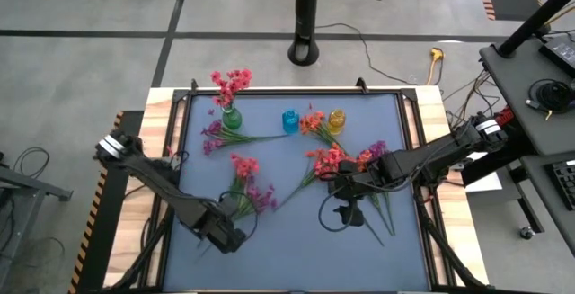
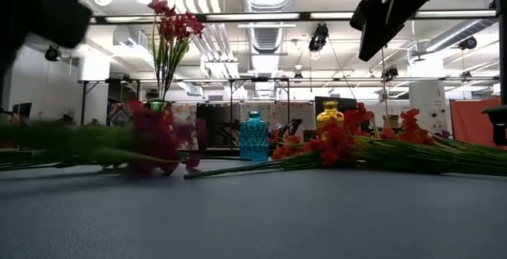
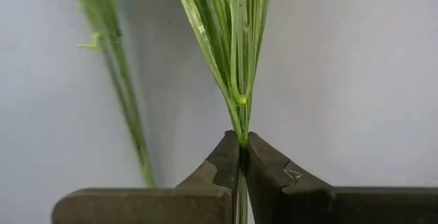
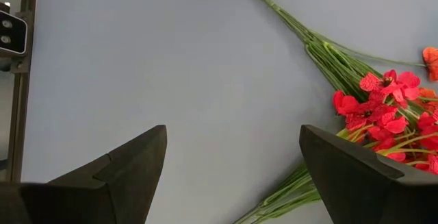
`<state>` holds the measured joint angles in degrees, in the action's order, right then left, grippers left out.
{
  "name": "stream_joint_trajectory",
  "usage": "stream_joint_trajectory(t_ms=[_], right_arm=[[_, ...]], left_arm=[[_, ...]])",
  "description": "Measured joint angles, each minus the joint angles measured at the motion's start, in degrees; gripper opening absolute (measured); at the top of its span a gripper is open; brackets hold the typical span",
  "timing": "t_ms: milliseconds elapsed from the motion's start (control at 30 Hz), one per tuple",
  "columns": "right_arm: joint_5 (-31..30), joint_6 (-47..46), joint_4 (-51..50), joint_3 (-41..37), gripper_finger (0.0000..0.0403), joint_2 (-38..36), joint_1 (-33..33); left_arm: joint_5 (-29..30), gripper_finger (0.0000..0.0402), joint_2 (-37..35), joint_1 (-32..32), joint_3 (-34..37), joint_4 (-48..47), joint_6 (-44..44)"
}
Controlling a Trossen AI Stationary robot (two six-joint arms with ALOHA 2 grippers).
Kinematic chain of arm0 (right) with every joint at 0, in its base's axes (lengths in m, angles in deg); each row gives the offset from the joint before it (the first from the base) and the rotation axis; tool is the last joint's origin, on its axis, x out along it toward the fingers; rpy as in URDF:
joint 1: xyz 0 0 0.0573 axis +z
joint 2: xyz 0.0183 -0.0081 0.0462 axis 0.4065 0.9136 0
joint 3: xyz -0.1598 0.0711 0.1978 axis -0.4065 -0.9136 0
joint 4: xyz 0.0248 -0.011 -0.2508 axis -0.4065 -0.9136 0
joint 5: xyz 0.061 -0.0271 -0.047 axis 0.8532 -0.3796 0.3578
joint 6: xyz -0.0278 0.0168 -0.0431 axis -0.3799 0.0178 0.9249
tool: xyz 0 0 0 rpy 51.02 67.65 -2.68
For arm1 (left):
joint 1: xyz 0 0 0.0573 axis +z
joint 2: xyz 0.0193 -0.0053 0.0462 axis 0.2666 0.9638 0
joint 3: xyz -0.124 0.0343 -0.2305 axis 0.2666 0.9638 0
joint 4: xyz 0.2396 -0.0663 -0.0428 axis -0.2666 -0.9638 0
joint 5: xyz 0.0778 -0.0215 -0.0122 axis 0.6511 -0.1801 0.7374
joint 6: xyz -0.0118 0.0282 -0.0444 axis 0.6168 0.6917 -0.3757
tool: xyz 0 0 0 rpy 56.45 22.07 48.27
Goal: Sort flowers into vase by color
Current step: Put the bottom left violet flower into the blue vase
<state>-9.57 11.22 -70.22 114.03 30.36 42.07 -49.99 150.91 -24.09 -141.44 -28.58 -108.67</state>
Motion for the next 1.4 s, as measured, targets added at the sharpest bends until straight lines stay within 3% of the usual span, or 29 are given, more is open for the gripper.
stream_joint_trajectory(t_ms=[167, 300, 700, 833, 1067, 1200, 1300, 1400], right_arm=[[0.0, 0.1, 0.0, 0.0, 0.0325, 0.0, 0.0], [0.1, 0.3, 0.0, -0.1, 0.0325, 0.0, 0.0], [0.0, 0.7, 0.3, -0.1, 0.0325, 0.0, 0.0], [-2.0, 4.1, 4.3, -0.7, 0.0325, 0.0, 0.0], [-7.7, 17.9, 29.2, -5.3, 0.0325, 0.0, 0.0], [-10.6, 23.9, 43.6, -8.9, 0.0325, 0.0, -0.4], [-10.7, 26.6, 55.7, -12.6, 0.0325, 0.0, -0.6], [-11.5, 28.1, 67.0, -17.1, 0.0325, 0.0, -0.8]], left_arm=[[3.5, 0.0000, -8.8, -2.6, 0.0, -2.9, -1.6], [11.6, 0.0000, -15.7, -5.8, -0.3, -2.9, -2.4], [48.9, 0.0000, -26.7, -15.3, -4.0, -1.7, 3.9], [57.6, 0.0000, -27.0, -16.0, -4.9, 2.8, 17.2], [58.5, 0.0000, -23.6, -13.6, -3.8, 19.1, 52.4], [52.5, 0.0000, -19.6, -9.5, -3.6, 31.4, 70.4], [49.8, 0.0000, -17.2, -5.4, -3.5, 36.4, 77.9], [43.5, 0.0000, -16.0, -0.8, -3.0, 37.0, 79.5]])
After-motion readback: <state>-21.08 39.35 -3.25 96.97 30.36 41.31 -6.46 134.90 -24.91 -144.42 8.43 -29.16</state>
